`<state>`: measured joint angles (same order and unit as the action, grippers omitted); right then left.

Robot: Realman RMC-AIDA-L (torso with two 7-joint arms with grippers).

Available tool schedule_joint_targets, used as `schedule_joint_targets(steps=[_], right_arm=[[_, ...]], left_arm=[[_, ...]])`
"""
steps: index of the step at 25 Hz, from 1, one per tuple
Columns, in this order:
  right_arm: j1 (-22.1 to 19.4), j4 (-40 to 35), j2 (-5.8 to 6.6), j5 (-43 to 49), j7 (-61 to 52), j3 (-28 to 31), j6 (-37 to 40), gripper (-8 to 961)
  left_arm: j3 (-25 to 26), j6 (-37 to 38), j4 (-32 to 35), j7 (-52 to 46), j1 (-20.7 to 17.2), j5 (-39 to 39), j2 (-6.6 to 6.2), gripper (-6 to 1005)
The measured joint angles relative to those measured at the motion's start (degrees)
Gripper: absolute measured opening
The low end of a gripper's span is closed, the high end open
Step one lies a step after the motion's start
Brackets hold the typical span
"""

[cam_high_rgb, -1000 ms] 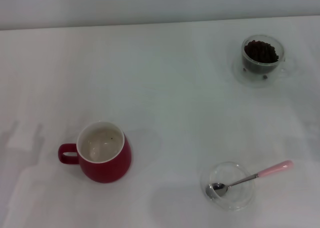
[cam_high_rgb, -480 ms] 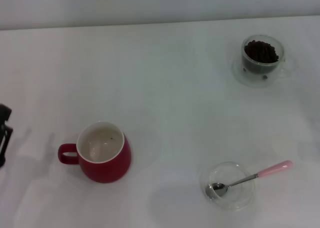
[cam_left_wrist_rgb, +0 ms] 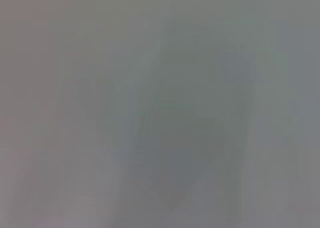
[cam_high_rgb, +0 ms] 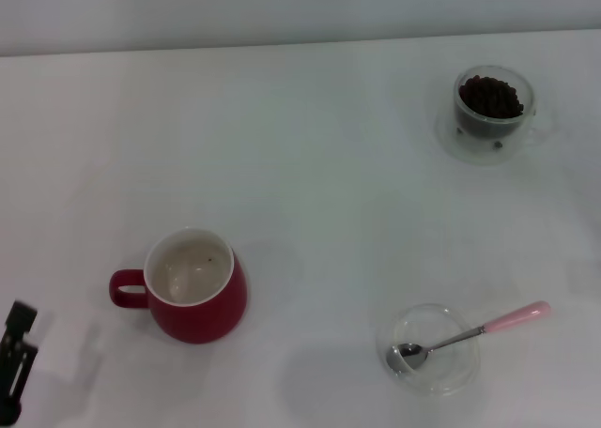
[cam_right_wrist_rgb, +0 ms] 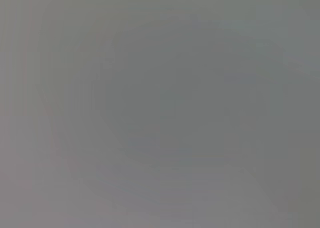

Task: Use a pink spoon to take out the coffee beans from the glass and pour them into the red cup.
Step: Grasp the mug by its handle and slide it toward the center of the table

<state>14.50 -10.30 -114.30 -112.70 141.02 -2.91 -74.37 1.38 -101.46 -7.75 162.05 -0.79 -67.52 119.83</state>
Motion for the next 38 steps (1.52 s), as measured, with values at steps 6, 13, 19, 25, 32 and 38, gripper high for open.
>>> schedule_joint_targets(steps=[6,13,19,25,32,38], right_arm=[[0.2,-0.9,-0.08,0.2,-0.3,-0.3,0.1,809],[1.3,-1.0,-0.19,0.9,0.2,-1.8,2.8,809],[1.5,-0.7,-0.32,1.1,-0.6,-3.1,2.8,810],[1.0,0.3,-0.4,1.3,-1.2,-3.5,3.0,810],[-0.5,0.3,-0.3,1.6,-4.7,-3.5,1.7,810],[-1.2,0.6,-0.3,1.9,-5.6,-4.0,-0.1,809]], left_arm=[[0.3,3.6,-1.2,0.0,-1.9,-0.2,0.01,568],[1.5,9.8,-1.5,0.0,0.9,-2.0,-0.33,569],[1.1,15.7,-1.0,0.0,5.9,-1.8,-0.53,571],[1.0,18.3,-0.5,-0.1,6.7,-0.4,-0.55,572],[0.9,17.1,0.8,-0.1,6.0,6.3,-0.48,569],[1.0,19.2,0.8,-0.1,6.4,7.1,-0.47,567]])
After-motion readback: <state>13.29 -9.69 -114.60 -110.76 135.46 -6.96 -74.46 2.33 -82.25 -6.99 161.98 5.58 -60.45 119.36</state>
